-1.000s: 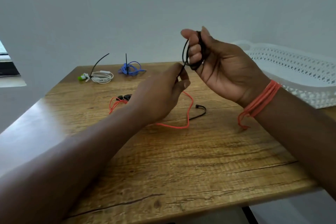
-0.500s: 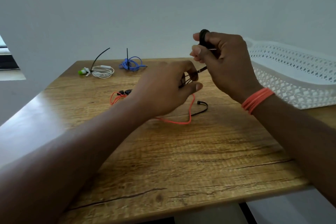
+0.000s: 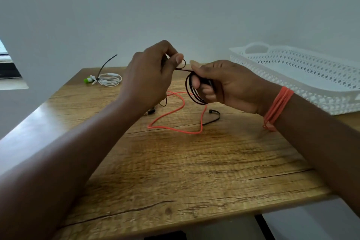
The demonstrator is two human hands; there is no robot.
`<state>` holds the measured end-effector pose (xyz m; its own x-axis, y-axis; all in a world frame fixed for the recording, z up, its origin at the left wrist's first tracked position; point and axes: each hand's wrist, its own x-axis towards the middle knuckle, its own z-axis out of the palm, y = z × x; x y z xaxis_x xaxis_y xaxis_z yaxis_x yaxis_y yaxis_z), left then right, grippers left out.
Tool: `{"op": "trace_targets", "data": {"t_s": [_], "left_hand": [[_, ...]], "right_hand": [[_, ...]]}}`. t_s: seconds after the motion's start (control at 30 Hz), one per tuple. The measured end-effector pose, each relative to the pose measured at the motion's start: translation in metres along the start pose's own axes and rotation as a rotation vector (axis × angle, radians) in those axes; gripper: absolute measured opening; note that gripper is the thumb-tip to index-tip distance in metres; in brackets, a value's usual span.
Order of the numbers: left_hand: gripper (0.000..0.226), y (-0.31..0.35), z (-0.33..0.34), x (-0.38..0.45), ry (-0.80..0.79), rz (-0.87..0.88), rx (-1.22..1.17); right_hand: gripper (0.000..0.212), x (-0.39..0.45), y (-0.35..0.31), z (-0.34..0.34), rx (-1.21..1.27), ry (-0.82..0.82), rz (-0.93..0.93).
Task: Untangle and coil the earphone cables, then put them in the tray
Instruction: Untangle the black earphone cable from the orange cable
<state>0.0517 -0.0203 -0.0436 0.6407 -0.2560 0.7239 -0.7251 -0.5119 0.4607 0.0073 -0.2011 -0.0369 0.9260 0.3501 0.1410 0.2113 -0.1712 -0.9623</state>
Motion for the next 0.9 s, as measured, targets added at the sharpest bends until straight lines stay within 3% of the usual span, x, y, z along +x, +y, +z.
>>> {"op": "trace_targets", "data": {"t_s": [0.17, 0.27, 0.4, 0.6, 0.67, 0.73, 0.8, 0.9], "left_hand": [[0.018, -0.01, 0.001, -0.001, 0.022, -0.216, -0.04], [0.018, -0.02, 0.001, 0.001, -0.048, -0.308, 0.112], [0.017, -0.026, -0.003, 0.002, -0.035, -0.333, 0.223], [0.011, -0.027, -0.002, -0.001, -0.157, -0.297, 0.427], [0.026, -0.028, -0.001, -0.001, -0.171, -0.24, 0.452], [0.034, -0.023, 0.0, 0.0, -0.076, -0.135, 0.33], [0.031, -0.011, 0.001, 0.0, 0.032, -0.079, -0.007], [0.039, 0.016, 0.007, -0.003, -0.11, -0.154, -0.527]], "right_hand": [[0.034, -0.002, -0.006, -0.003, 0.198, 0.007, -0.034], [0.036, -0.001, -0.006, -0.005, 0.311, 0.046, -0.024], [0.035, 0.0, -0.009, -0.008, 0.449, 0.06, -0.051], [0.036, 0.001, -0.01, -0.012, 0.59, 0.075, -0.076], [0.036, 0.002, -0.01, -0.012, 0.591, 0.086, -0.08], [0.035, 0.001, -0.01, -0.012, 0.586, 0.094, -0.084], [0.035, 0.001, -0.009, -0.012, 0.584, 0.1, -0.079], [0.034, 0.003, -0.007, -0.007, 0.602, 0.111, -0.068]]}}
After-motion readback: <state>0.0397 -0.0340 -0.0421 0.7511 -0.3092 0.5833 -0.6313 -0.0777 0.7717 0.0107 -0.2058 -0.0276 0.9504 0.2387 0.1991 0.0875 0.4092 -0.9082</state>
